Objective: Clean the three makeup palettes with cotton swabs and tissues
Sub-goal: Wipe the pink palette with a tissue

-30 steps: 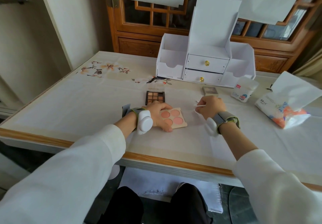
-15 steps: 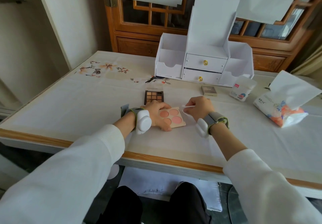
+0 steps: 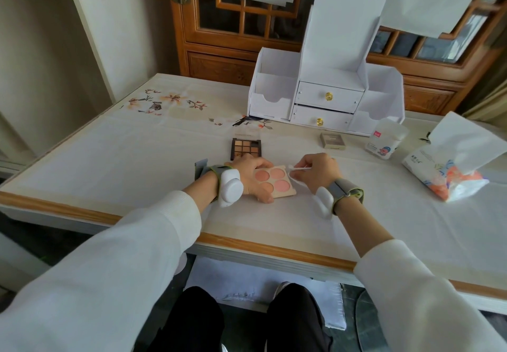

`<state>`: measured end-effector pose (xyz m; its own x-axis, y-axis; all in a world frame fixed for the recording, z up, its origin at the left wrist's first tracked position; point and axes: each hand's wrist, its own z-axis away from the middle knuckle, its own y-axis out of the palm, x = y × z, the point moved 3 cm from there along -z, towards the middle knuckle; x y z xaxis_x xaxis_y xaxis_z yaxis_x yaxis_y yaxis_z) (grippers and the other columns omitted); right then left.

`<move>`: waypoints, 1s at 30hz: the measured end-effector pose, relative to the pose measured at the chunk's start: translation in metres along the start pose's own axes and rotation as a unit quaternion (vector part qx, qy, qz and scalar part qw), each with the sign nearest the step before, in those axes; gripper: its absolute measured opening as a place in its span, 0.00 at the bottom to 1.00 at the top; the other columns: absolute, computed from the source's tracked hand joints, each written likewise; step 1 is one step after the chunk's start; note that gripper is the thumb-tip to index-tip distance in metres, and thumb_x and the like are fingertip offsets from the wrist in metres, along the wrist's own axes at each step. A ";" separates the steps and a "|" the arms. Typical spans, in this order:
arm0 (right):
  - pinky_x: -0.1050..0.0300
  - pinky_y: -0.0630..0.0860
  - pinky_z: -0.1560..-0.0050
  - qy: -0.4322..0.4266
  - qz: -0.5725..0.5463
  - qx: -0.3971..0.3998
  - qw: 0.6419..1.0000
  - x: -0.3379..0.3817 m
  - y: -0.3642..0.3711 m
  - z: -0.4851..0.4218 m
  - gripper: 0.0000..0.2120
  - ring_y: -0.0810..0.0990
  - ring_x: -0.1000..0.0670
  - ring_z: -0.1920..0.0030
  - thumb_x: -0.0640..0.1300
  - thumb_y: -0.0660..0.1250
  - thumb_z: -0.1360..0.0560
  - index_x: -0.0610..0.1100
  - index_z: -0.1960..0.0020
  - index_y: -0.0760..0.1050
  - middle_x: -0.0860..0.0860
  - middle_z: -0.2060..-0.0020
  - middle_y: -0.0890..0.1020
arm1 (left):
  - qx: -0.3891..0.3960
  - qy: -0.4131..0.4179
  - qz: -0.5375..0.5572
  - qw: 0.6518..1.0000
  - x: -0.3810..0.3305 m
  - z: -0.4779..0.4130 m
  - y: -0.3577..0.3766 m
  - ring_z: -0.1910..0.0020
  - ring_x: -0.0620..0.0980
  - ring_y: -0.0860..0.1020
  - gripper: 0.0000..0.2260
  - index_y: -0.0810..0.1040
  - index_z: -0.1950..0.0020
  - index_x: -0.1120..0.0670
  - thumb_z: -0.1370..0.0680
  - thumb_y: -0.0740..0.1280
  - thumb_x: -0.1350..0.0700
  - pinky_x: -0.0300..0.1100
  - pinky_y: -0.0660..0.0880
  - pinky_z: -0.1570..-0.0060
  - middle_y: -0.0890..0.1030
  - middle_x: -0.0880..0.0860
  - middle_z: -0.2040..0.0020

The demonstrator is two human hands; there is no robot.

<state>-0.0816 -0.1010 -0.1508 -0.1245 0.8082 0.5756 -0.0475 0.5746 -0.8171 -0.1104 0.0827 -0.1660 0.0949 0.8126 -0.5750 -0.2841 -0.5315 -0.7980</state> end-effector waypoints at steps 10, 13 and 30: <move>0.54 0.75 0.56 0.028 0.042 -0.011 0.999 -0.018 -0.021 0.004 0.05 0.78 0.46 0.57 0.46 0.70 0.33 0.50 0.66 0.77 0.50 0.65 0.80 | -0.011 0.007 -0.008 1.000 0.000 0.000 0.001 0.36 0.53 0.69 0.36 0.68 0.31 0.47 0.36 0.79 0.48 0.46 0.70 0.38 0.66 0.52 0.33; 0.53 0.75 0.54 0.035 0.052 -0.020 0.998 -0.021 -0.025 0.005 0.03 0.78 0.45 0.57 0.45 0.69 0.32 0.48 0.65 0.78 0.50 0.65 0.80 | -0.014 0.007 -0.006 1.000 0.002 -0.001 0.001 0.37 0.53 0.70 0.36 0.69 0.32 0.46 0.37 0.79 0.48 0.46 0.70 0.39 0.67 0.52 0.34; 0.58 0.72 0.56 -0.087 0.096 0.074 0.989 0.003 -0.010 0.016 0.05 0.78 0.48 0.58 0.46 0.73 0.33 0.47 0.63 0.78 0.50 0.63 0.81 | -0.013 0.006 0.001 1.000 0.000 0.000 0.000 0.37 0.53 0.70 0.37 0.70 0.32 0.46 0.38 0.80 0.48 0.48 0.70 0.38 0.69 0.51 0.34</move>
<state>-0.0972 -0.1064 -0.1418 -0.3132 0.8588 0.4054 -0.1489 0.3772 -0.9141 -0.1101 0.0825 -0.1666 0.1050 0.8088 -0.5786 -0.2593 -0.5394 -0.8011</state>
